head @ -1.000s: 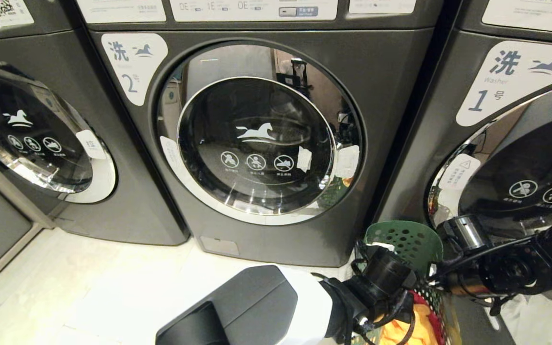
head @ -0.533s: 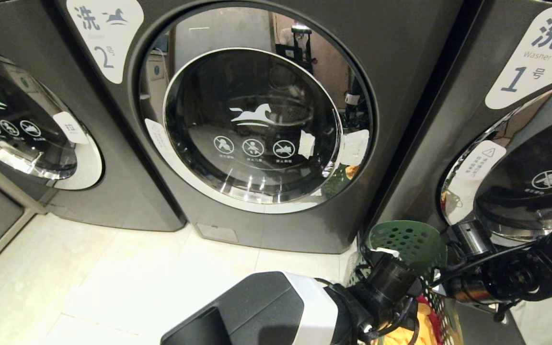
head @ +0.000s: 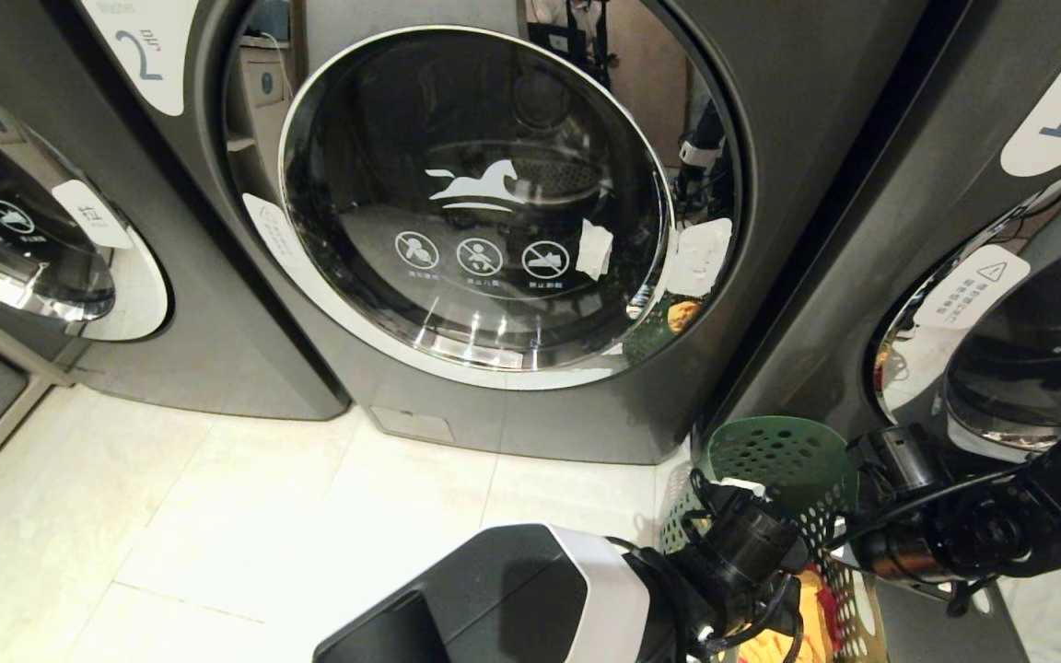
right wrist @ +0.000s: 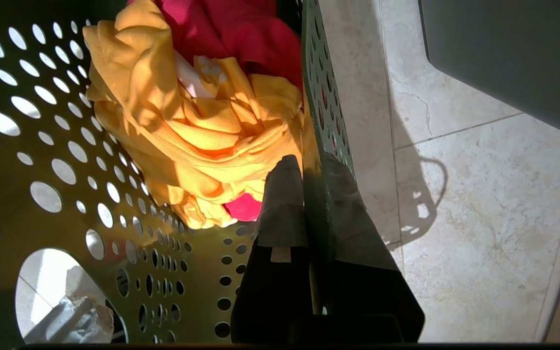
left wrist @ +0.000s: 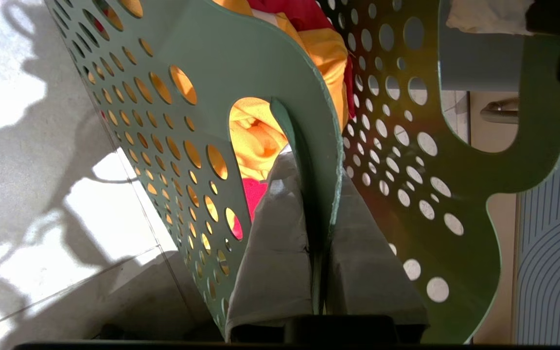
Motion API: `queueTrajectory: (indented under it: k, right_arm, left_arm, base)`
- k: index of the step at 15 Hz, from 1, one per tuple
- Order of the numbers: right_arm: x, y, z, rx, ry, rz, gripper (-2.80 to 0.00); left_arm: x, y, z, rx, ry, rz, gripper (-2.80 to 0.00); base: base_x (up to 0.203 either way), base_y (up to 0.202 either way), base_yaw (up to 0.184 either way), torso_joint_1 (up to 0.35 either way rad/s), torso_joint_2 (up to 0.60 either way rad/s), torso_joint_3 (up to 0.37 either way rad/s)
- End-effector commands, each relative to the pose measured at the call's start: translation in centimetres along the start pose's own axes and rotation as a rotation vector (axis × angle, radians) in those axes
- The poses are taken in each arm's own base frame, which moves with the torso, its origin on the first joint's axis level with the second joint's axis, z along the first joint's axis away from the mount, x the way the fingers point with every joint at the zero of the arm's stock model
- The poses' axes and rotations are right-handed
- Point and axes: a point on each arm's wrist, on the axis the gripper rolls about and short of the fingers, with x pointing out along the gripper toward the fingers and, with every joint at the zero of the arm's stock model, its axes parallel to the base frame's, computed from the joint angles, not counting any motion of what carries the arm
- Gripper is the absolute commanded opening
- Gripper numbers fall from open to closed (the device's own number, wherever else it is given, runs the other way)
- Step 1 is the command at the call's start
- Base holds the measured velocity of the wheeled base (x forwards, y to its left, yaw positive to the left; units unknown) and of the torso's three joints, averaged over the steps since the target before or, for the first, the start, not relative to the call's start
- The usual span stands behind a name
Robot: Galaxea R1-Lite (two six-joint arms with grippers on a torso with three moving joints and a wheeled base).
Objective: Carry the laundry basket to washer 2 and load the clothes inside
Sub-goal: Pick up the clothes basket and put it beside the washing machine
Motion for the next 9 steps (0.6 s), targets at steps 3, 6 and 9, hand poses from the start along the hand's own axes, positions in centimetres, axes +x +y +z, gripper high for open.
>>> queueTrajectory:
  k: [3, 6, 9]
  right_arm:
    - [0.71, 0.16, -0.09, -0.002, 0.007, -0.007, -2.8]
    - [1.01, 0.23, -0.12, -0.002, 0.011, -0.009, -2.8]
    - [1.09, 0.27, -0.09, -0.001, 0.003, -0.005, -2.8]
  left_arm:
    - [0.12, 0.42, 0.07, -0.006, -0.004, 0.009, -2.8]
    - [0.31, 0.66, 0.02, -0.01, -0.012, 0.017, -2.8]
    - [0.34, 0.7, -0.11, -0.009, -0.003, 0.021, -2.8]
  base:
    - [0.0, 0.0, 0.0, 0.003, 0.0, -0.021]
    - [0.0, 0.0, 0.0, 0.0, 0.0, 0.0]
    - [0.0, 0.0, 0.0, 0.0, 0.0, 0.0]
